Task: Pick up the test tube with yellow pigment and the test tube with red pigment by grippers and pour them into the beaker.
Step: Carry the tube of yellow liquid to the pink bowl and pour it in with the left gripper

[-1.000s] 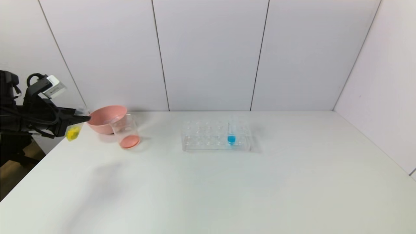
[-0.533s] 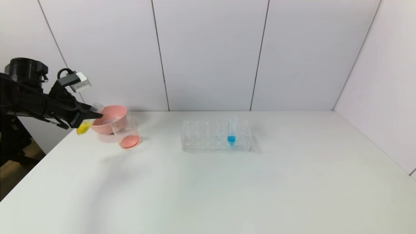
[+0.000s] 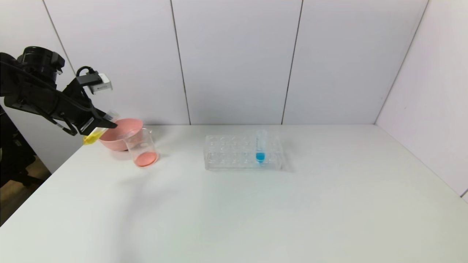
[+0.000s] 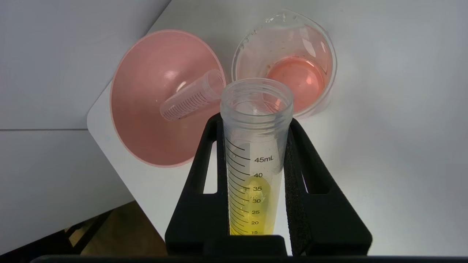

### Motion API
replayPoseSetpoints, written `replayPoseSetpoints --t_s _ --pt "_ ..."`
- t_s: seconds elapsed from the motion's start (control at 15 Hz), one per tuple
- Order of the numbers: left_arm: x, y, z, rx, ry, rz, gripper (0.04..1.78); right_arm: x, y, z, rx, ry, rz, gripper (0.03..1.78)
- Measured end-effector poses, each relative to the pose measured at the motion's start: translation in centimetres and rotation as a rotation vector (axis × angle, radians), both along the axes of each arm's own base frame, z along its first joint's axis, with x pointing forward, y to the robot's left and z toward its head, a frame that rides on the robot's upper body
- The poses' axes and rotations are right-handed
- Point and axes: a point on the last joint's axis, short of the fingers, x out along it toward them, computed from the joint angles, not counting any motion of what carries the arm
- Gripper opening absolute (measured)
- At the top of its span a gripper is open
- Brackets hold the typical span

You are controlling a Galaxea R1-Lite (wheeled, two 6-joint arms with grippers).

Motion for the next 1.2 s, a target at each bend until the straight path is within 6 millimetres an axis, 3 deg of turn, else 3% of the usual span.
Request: replayPoseSetpoints --t_s 0.4,1.2 --pt "-0.2 -2.4 1.2 0.116 0.115 0.012 0.44 0.0 0.0 0.0 0.0 0.0 0.0 1.71" --pt "2.0 -4.5 -1.0 0.293 0.171 0.035 0.44 0.0 0.0 0.0 0.0 0.0 0.0 1.71"
